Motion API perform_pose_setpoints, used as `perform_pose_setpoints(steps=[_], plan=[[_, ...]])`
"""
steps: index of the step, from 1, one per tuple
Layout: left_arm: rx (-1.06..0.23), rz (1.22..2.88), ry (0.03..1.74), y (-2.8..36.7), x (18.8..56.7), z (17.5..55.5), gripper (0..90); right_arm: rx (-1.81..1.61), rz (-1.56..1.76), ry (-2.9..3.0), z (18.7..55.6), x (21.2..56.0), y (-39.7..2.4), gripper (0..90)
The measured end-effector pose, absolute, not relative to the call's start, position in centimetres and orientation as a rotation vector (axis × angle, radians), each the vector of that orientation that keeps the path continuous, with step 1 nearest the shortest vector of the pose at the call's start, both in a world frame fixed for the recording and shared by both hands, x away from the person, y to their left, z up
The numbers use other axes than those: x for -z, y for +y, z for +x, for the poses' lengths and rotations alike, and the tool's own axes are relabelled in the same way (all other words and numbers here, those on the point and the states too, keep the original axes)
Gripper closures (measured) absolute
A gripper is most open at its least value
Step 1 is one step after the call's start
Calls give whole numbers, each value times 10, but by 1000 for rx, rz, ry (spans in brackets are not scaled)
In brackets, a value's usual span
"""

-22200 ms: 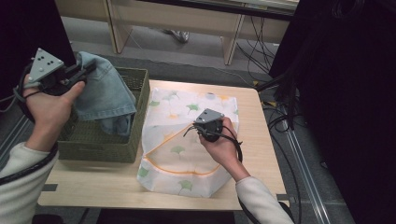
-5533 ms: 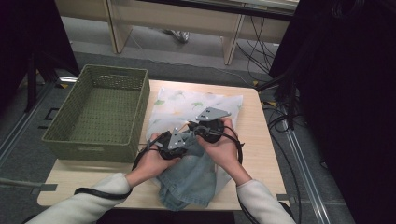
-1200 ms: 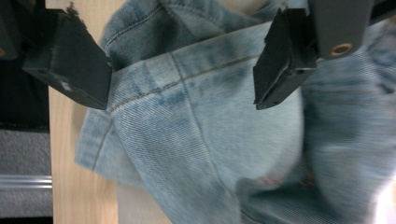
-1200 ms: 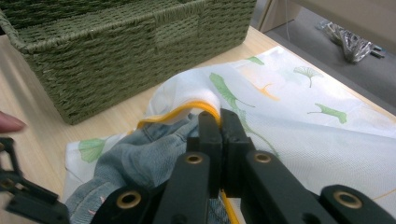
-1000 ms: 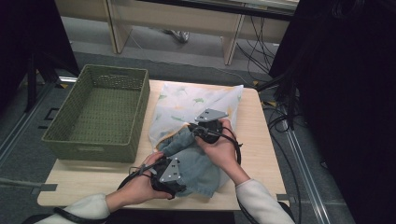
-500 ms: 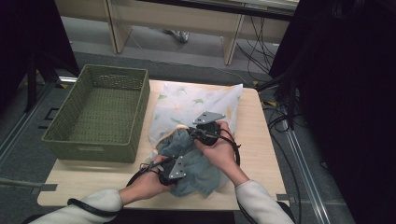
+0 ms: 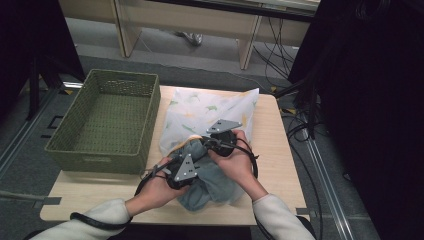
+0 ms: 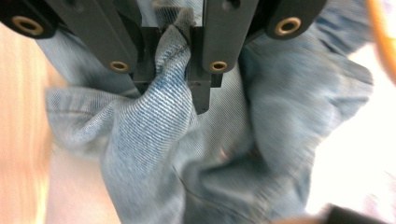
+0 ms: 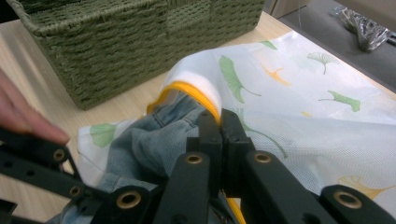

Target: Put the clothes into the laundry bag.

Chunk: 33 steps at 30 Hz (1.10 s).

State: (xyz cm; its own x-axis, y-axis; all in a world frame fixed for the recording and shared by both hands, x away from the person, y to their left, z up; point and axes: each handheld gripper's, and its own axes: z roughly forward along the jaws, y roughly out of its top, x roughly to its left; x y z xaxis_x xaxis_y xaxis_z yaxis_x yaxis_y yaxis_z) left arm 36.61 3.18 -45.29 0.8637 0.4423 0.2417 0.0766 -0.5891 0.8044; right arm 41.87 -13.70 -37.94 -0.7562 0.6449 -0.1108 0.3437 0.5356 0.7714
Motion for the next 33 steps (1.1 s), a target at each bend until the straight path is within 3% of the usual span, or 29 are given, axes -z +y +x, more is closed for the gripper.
perform_pose_setpoints(steps=[5,10,11,13,18,20,25,33], plan=[[-545,2133,407,34,444,373,798,-1089,793,2392,416,376,-135,900],[-460,2286,356,34,460,372,748,-1083,832,2402,416,378,-135,900],[-443,2304,355,34,465,371,700,-1083,811,2403,418,379,-136,900],[-410,2324,327,35,471,367,519,-1080,816,2403,418,379,-137,900],[-382,2303,286,38,468,356,252,-1084,805,2399,419,378,-137,900],[-374,2302,271,37,469,352,191,-1079,809,2398,418,378,-137,900],[-298,2331,229,31,475,344,159,-1080,809,2400,418,378,-136,900],[-286,2326,166,32,462,335,149,-1076,808,2399,420,379,-138,900]])
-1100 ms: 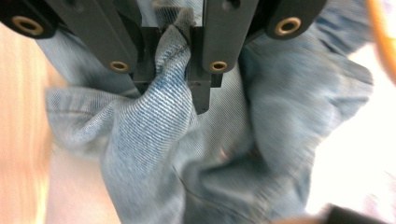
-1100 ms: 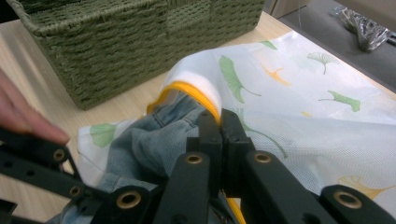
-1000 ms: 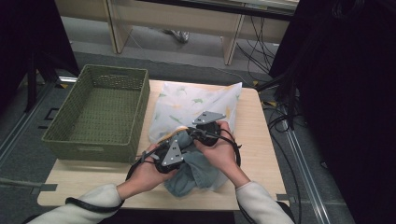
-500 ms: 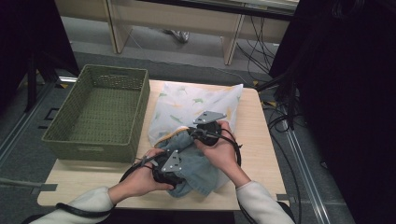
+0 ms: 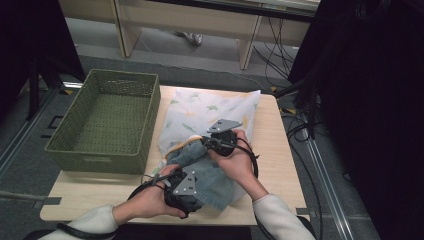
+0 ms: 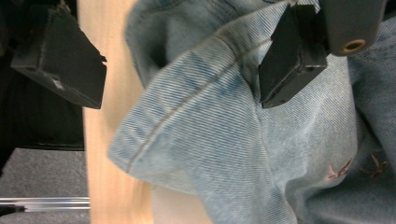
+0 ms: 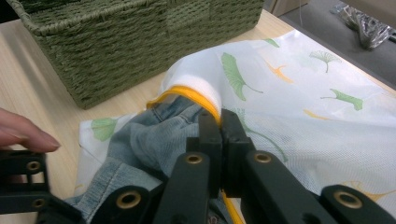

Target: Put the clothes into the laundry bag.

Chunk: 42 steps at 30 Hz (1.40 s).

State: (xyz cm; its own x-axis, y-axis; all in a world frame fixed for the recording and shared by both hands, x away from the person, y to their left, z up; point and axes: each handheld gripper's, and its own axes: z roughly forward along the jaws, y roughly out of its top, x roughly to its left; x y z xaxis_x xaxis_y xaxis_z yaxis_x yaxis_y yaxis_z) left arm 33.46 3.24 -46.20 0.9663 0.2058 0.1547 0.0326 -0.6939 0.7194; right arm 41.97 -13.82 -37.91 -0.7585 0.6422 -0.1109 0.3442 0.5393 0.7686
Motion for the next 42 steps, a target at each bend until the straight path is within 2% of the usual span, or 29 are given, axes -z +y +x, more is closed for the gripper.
perform_pose_setpoints(steps=[4,12,18,24,28,36,42], plan=[[-295,2333,145,32,459,331,146,-1075,812,2397,419,379,-138,900],[-361,2435,129,17,493,335,152,-1072,858,2409,417,380,-135,900],[-370,2457,151,11,500,341,245,-1073,813,2413,420,381,-137,900],[-334,2461,174,10,501,345,270,-1071,812,2413,420,382,-135,900],[-306,2449,206,12,501,348,350,-1071,831,2417,419,383,-134,900],[-304,2460,213,11,500,354,588,-1065,819,2422,419,383,-135,900],[-312,2467,230,10,499,355,709,-1067,823,2423,419,383,-135,900]])
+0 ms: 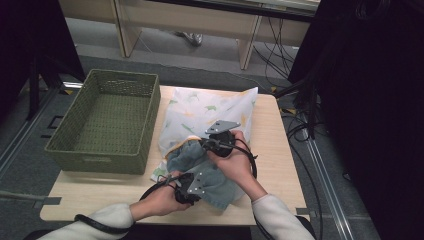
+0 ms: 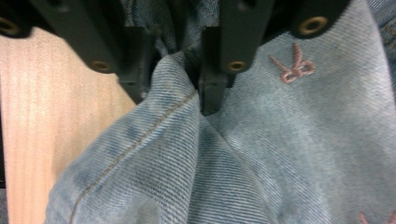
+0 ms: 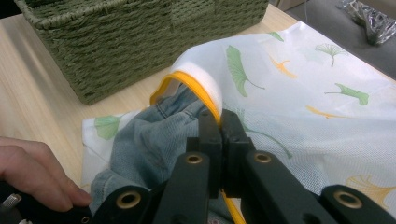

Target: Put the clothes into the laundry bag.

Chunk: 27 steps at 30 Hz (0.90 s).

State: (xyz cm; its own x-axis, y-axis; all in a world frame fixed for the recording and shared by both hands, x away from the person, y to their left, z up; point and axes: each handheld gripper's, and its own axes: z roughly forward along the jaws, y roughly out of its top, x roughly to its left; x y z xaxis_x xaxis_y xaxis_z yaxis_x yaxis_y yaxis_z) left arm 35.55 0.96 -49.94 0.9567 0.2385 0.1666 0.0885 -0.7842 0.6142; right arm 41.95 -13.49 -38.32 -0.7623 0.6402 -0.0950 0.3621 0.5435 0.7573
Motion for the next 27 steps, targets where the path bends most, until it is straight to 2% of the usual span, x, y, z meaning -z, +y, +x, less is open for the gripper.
perform_pose_setpoints(steps=[5,12,19,27], plan=[[-299,2458,278,11,494,355,785,-1071,824,2419,419,383,-135,900],[-281,2372,362,20,471,360,795,-1076,820,2417,419,380,-136,900],[-323,2278,400,31,440,366,793,-1085,821,2413,417,376,-136,900],[-398,2197,475,35,429,372,801,-1088,802,2423,415,375,-133,900]])
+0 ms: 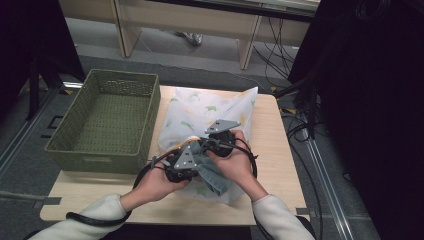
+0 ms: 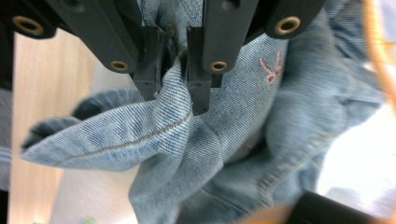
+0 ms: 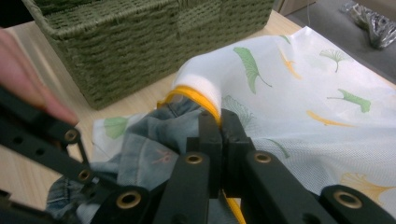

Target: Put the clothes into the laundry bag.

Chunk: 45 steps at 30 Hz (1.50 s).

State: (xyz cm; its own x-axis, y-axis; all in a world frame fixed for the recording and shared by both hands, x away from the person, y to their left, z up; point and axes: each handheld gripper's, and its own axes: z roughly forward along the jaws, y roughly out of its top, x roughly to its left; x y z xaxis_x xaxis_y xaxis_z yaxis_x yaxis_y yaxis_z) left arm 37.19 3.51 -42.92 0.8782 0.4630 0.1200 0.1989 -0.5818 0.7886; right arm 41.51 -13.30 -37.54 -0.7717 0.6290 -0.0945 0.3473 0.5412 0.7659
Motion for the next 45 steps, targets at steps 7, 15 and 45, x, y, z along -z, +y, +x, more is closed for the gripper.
perform_pose_setpoints(steps=[7,15,45], plan=[[-518,2085,505,42,404,376,803,-1151,792,2386,409,361,-134,900],[-626,2007,490,48,379,370,804,-1234,736,2331,397,337,-131,900],[-833,2139,360,4,434,389,795,-1247,848,2245,409,339,-144,900]])
